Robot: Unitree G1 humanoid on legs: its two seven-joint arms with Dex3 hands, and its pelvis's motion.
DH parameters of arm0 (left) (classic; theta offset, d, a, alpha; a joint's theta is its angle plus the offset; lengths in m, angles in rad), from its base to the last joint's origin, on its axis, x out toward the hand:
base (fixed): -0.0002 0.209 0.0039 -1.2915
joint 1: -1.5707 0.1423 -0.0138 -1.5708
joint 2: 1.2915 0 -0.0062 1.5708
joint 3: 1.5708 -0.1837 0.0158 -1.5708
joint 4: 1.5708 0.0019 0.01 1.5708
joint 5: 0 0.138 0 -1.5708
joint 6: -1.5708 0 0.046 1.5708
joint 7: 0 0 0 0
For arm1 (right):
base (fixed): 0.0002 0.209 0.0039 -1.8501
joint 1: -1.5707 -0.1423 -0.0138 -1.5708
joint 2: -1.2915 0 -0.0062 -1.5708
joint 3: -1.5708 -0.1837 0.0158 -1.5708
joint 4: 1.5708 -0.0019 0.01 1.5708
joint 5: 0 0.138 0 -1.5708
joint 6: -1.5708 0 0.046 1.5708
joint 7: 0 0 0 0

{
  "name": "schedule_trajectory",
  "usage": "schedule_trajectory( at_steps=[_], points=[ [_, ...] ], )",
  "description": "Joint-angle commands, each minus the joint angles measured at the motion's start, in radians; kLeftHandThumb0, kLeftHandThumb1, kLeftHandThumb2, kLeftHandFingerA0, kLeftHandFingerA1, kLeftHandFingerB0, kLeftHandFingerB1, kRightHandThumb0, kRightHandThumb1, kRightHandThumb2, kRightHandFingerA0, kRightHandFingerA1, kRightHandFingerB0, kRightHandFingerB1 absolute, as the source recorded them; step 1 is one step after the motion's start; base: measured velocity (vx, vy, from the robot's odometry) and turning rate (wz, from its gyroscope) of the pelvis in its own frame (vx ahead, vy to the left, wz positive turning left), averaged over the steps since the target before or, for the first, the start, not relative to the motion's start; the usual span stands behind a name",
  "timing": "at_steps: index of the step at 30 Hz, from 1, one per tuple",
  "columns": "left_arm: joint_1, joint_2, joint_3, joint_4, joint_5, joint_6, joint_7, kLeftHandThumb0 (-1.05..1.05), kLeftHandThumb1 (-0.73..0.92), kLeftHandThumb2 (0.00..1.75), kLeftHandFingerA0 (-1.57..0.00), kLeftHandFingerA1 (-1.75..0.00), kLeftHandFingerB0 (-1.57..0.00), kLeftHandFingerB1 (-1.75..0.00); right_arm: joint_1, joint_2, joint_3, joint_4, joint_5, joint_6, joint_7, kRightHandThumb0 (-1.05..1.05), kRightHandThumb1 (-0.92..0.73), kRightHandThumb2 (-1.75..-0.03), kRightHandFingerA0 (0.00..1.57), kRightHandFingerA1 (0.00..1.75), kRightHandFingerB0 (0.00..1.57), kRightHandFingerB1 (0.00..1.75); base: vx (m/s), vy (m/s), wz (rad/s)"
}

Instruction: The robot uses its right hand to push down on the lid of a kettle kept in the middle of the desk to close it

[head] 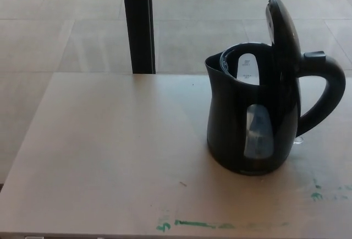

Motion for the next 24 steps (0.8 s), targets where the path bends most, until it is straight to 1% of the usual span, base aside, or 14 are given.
schedule_trajectory(
  at_steps=[1, 2, 3, 4, 6, 7, 10, 18, 19, 20, 21, 22, 23, 24],
  points=[
    [0.016, 0.030, 0.000, -0.015, -0.015, 0.004, -0.018, -0.69, 0.70, 0.62, -0.49, -0.51, -0.34, -0.35, -0.091, 0.008, 0.114, 0.054, -0.112, 0.009, 0.046, -0.79, -0.76, -0.65, 0.31, 0.45, 0.29, 0.31, 0.00, 0.000, 0.00],
    [0.012, 0.032, -0.005, -0.008, -0.010, 0.008, -0.010, -0.72, 0.56, 0.93, -0.44, -0.59, -0.30, -0.49, -0.112, 0.008, 0.143, 0.082, -0.138, -0.012, 0.047, -0.80, -0.76, -0.65, 0.32, 0.46, 0.28, 0.31, 0.00, 0.000, 0.00],
    [0.016, 0.032, 0.000, -0.013, -0.016, 0.004, -0.016, -0.69, 0.69, 0.62, -0.48, -0.52, -0.35, -0.36, -0.123, 0.014, 0.153, 0.102, -0.139, -0.025, 0.049, -0.80, -0.76, -0.64, 0.35, 0.47, 0.30, 0.31, 0.00, 0.000, 0.00],
    [0.016, 0.034, -0.003, -0.004, -0.013, -0.005, -0.019, -0.76, 0.58, 0.93, -0.45, -0.59, -0.32, -0.49, -0.154, 0.026, 0.177, 0.149, -0.152, -0.043, 0.058, -0.83, -0.75, -0.64, 0.37, 0.47, 0.29, 0.30, 0.00, 0.000, 0.00],
    [0.015, 0.035, -0.005, 0.001, -0.012, -0.008, -0.019, -0.76, 0.58, 0.93, -0.45, -0.59, -0.32, -0.49, -0.171, 0.029, 0.190, 0.179, -0.159, -0.056, 0.061, -0.83, -0.75, -0.64, 0.37, 0.47, 0.29, 0.30, 0.00, 0.000, 0.00],
    [0.016, 0.035, -0.011, 0.000, -0.006, -0.018, -0.018, -0.70, 0.70, 0.62, -0.48, -0.50, -0.36, -0.36, -0.186, 0.025, 0.213, 0.208, -0.186, -0.083, 0.067, -0.82, -0.76, -0.63, 0.38, 0.46, 0.29, 0.29, 0.00, 0.000, 0.00],
    [0.022, 0.036, -0.003, -0.005, -0.021, -0.007, -0.036, -0.68, 0.70, 0.61, -0.44, -0.48, -0.32, -0.35, -0.227, 0.053, 0.236, 0.257, -0.194, -0.070, 0.072, -0.81, -0.73, -0.64, 0.37, 0.44, 0.31, 0.30, 0.00, 0.000, 0.00],
    [0.016, 0.036, 0.007, 0.014, -0.027, 0.008, -0.019, -0.66, 0.69, 0.61, -0.49, -0.47, -0.36, -0.35, -0.291, 0.078, 0.362, 0.313, -0.336, -0.119, 0.070, -0.79, -0.75, -0.64, 0.38, 0.41, 0.33, 0.31, 0.00, 0.000, 0.00],
    [0.018, 0.036, 0.007, 0.011, -0.027, 0.002, -0.019, -0.67, 0.69, 0.61, -0.48, -0.49, -0.35, -0.35, -0.300, 0.090, 0.377, 0.322, -0.346, -0.133, 0.071, -0.80, -0.58, -0.96, 0.32, 0.51, 0.27, 0.45, 0.00, 0.000, 0.00],
    [0.017, 0.037, 0.007, 0.009, -0.026, 0.004, -0.018, -0.68, 0.69, 0.61, -0.48, -0.50, -0.35, -0.35, -0.312, 0.098, 0.403, 0.326, -0.369, -0.132, 0.069, -0.81, -0.58, -0.96, 0.33, 0.50, 0.28, 0.45, 0.00, 0.000, 0.00],
    [0.023, 0.037, -0.005, 0.008, -0.013, -0.014, -0.028, -0.68, 0.71, 0.62, -0.46, -0.49, -0.32, -0.34, -0.313, 0.105, 0.414, 0.323, -0.376, -0.123, 0.071, -0.87, -0.63, -0.75, 0.36, 0.43, 0.30, 0.36, 0.00, 0.000, 0.00],
    [0.023, 0.038, -0.007, 0.008, -0.012, -0.016, -0.029, -0.68, 0.71, 0.62, -0.46, -0.49, -0.32, -0.34, -0.313, 0.106, 0.416, 0.323, -0.377, -0.123, 0.071, -0.87, -0.63, -0.75, 0.36, 0.43, 0.30, 0.36, 0.00, 0.000, 0.00],
    [0.024, 0.038, -0.008, 0.007, -0.012, -0.015, -0.029, -0.69, 0.70, 0.61, -0.46, -0.48, -0.33, -0.34, -0.311, 0.112, 0.417, 0.326, -0.379, -0.123, 0.067, -0.77, -0.72, -0.63, 0.39, 0.39, 0.35, 0.31, 0.00, 0.000, 0.00],
    [0.025, 0.037, -0.007, 0.013, -0.013, -0.016, -0.028, -0.69, 0.70, 0.61, -0.47, -0.46, -0.35, -0.35, -0.307, 0.133, 0.420, 0.327, -0.375, -0.105, 0.066, -0.77, -0.57, -0.94, 0.32, 0.51, 0.25, 0.44, 0.00, 0.000, 0.00]
  ],
)
